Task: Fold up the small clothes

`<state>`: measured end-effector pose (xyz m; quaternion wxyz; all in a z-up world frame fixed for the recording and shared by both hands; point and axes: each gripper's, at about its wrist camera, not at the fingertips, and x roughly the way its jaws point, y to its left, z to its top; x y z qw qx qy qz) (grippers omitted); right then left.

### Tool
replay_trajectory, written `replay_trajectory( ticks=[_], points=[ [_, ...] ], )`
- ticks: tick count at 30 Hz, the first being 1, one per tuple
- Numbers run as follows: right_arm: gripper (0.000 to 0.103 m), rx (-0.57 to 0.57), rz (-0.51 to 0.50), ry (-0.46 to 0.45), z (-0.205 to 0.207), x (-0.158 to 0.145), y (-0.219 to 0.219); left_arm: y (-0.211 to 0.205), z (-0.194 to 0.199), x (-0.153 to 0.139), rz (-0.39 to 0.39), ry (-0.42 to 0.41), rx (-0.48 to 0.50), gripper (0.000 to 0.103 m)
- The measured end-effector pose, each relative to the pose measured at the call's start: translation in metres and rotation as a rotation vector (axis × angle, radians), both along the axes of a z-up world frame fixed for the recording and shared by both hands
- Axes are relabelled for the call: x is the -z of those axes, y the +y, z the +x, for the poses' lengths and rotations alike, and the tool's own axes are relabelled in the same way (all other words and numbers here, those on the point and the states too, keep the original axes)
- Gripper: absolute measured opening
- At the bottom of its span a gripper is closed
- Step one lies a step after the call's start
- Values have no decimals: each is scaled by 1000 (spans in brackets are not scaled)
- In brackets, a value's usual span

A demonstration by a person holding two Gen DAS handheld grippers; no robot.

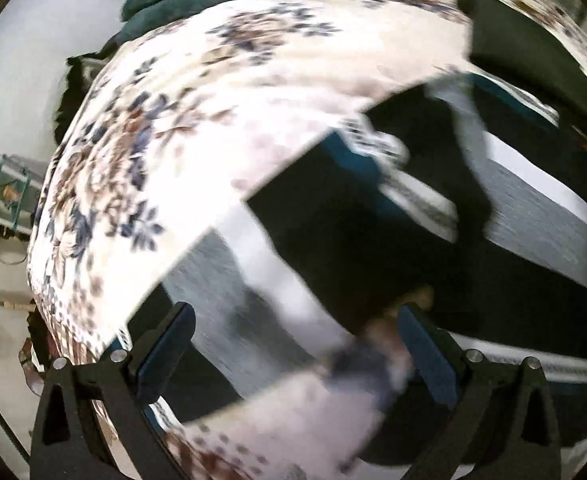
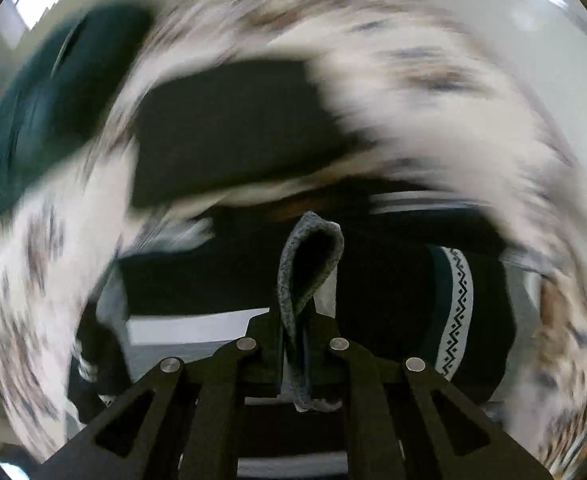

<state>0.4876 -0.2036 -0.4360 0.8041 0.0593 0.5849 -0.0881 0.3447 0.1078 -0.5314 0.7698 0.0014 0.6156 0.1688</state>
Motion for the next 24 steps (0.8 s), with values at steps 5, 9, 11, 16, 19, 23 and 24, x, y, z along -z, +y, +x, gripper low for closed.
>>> replay_trajectory(
  ticks=[5, 9, 11, 16, 19, 23, 24],
  points=[
    [6, -204, -82, 99, 19, 70, 122, 37, 1, 6, -7, -13, -46, 103],
    [7, -311, -142, 129, 15, 90, 178, 59, -6, 8, -22, -7, -73, 103],
    [9, -336, -132, 162, 10, 97, 185, 71, -14, 5, -37, -2, -99, 103],
    [73, -227, 161, 180, -17, 69, 142, 120, -57, -15, -123, -19, -231, 103],
    [75, -158, 163, 163, -52, 48, 98, 160, -97, -26, -139, -27, -353, 103],
    [75, -55, 145, 206, -92, 43, 37, 206, -154, -15, -188, -27, -522, 103],
    [75, -31, 139, 225, -97, 48, 22, 212, -163, -9, -199, -17, -551, 103]
  ],
)
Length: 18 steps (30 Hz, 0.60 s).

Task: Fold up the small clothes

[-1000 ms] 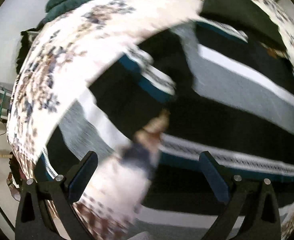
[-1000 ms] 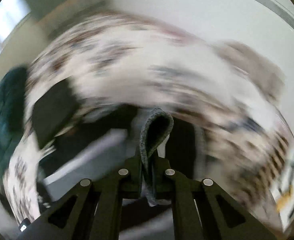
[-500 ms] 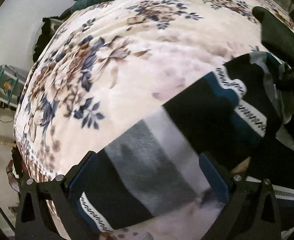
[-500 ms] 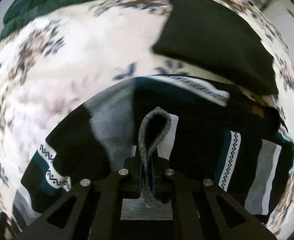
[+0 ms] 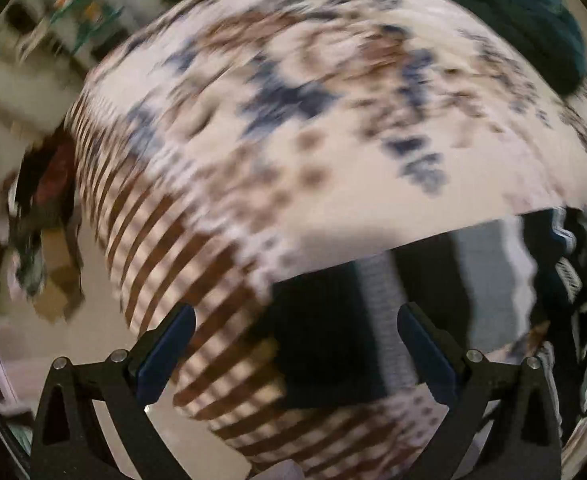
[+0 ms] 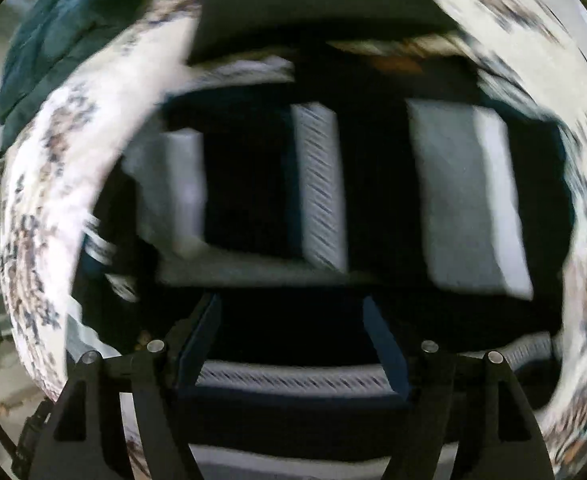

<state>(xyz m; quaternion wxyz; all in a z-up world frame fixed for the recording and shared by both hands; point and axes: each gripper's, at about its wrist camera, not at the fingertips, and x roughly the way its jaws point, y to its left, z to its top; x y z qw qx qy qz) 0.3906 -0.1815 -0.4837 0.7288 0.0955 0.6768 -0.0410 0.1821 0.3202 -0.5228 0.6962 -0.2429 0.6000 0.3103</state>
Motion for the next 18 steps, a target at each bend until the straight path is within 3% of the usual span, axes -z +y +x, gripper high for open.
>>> replay_trajectory(
  ticks=[7, 9, 11, 12, 14, 18],
  points=[
    [75, 153, -132, 172, -40, 30, -50, 24, -36, 71, -233, -11, -183, 101],
    [75, 206, -117, 187, -49, 30, -60, 23, -31, 82, -265, -39, -199, 92],
    [75, 215, -122, 181, -51, 29, -62, 21, -22, 80, -251, -65, -169, 71],
    [75, 208, -137, 170, -51, 26, -63, 18, -14, 76, -225, -64, -128, 41],
    [75, 192, -152, 154, -49, 24, -61, 11, -2, 65, -196, -75, -58, 7],
    [75, 171, -148, 107, -47, 11, -61, -2, 17, 30, -139, -133, 48, 7]
  ],
)
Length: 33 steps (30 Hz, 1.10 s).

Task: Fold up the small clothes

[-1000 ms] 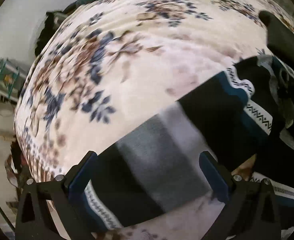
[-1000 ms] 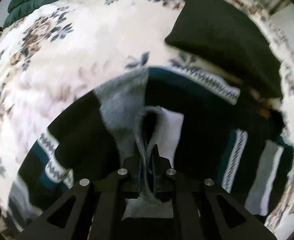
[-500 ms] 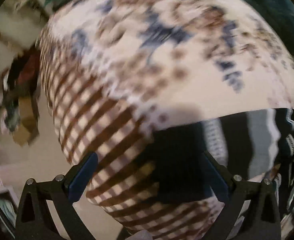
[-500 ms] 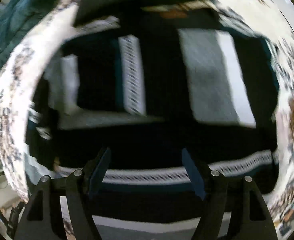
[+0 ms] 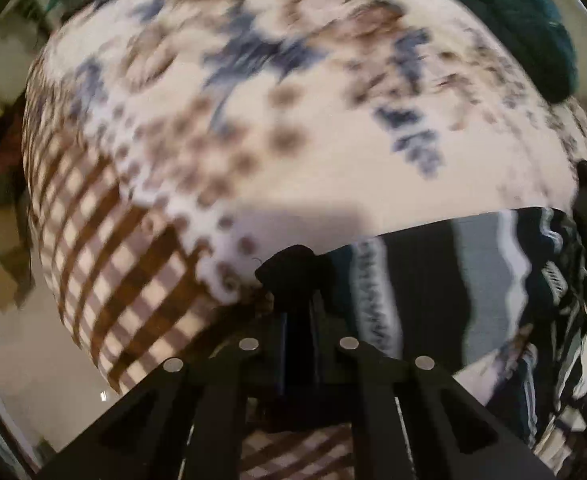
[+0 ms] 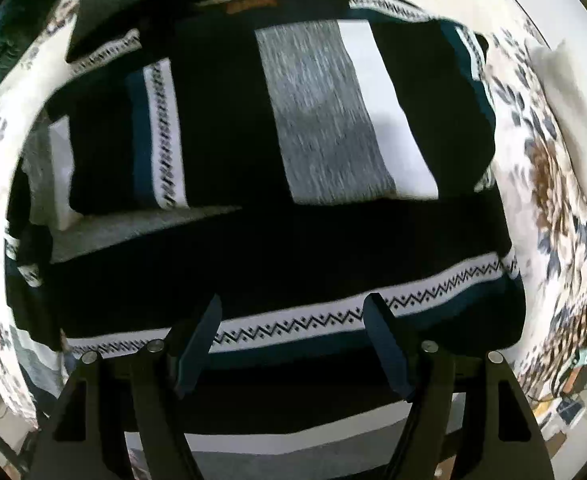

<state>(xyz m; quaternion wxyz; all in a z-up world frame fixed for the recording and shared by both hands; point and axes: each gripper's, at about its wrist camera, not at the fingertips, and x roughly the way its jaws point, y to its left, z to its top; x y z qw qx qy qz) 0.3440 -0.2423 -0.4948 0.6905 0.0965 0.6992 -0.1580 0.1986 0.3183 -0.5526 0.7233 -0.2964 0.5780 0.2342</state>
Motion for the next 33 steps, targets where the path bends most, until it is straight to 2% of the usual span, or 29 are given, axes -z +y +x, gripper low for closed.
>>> replay_trajectory(
  ticks=[5, 7, 10, 13, 17, 20, 21, 22, 23, 24, 25, 26, 27, 29, 33],
  points=[
    [75, -26, 23, -40, -3, -7, -10, -26, 23, -71, 18, -143, 53, 6],
    [75, -32, 36, -56, -2, -7, -18, -58, 44, -97, 19, -212, 120, 6],
    [75, -34, 42, -73, -1, -10, -41, -129, 95, -125, -30, -311, 266, 7],
    [75, 26, 61, -90, -3, -12, -79, -213, 146, -131, -129, -369, 388, 7],
    [75, 142, 80, -105, -12, -18, -141, -356, 202, -137, -238, -445, 606, 7],
    [75, 175, 89, -100, -18, -20, -180, -439, 223, -134, -267, -431, 704, 11],
    [75, 184, 102, -96, -22, -21, -198, -452, 227, -131, -263, -423, 719, 16],
    [75, 194, 117, -95, -24, -22, -206, -468, 230, -129, -236, -403, 737, 28],
    [75, 205, 136, -96, -27, -24, -216, -475, 232, -129, -217, -403, 746, 41],
    [75, 221, 169, -102, -31, -29, -233, -474, 232, -129, -194, -411, 743, 49],
    [75, 228, 185, -106, -27, -30, -240, -471, 231, -131, -162, -418, 733, 66],
    [75, 238, 213, -119, -30, -35, -248, -459, 227, -133, -119, -437, 711, 78],
    [75, 244, 237, -133, -32, -39, -254, -447, 223, -137, -83, -452, 690, 84],
    [75, 243, 297, -183, -32, -54, -266, -411, 213, -141, 27, -459, 639, 101],
    [75, 177, 390, -254, 7, -69, -265, -325, 184, -128, 206, -362, 564, 103]
  ],
)
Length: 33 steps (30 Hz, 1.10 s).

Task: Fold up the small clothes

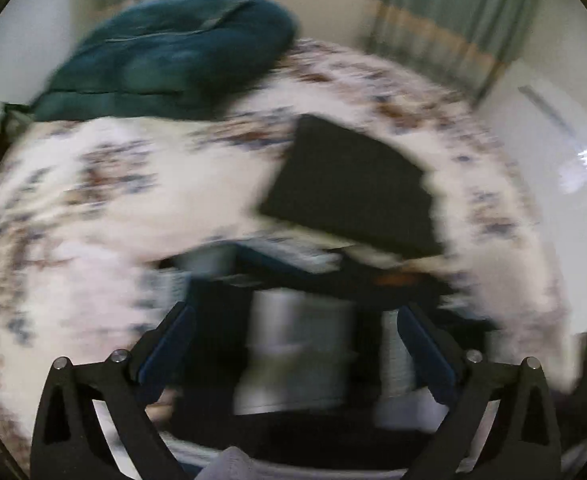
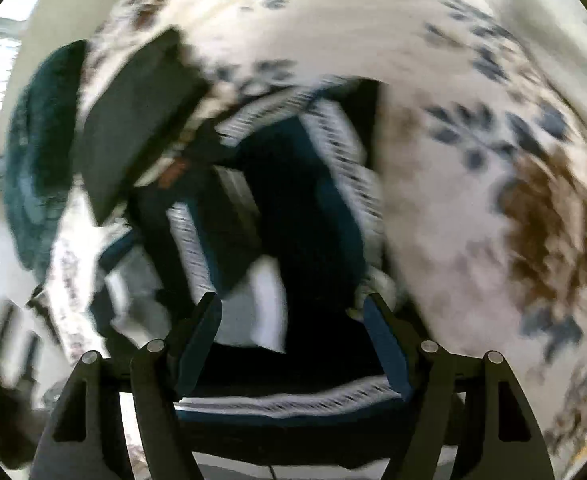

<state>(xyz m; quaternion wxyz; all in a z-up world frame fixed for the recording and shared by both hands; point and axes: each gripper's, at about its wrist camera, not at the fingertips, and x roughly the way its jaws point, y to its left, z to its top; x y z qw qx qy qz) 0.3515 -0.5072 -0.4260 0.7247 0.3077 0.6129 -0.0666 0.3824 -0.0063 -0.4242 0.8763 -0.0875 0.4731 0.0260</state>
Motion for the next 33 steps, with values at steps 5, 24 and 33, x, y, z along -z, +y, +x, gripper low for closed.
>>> replay_trajectory(
  ticks=[5, 24, 33],
  points=[
    [75, -132, -74, -17, 61, 19, 49, 79, -31, 35, 124, 146, -146, 103],
    [8, 7, -276, 101, 31, 0, -19, 81, 43, 99, 39, 194, -182, 103],
    [18, 5, -329, 163, 36, 9, -22, 80, 83, 118, 120, 248, -103, 103]
  ],
)
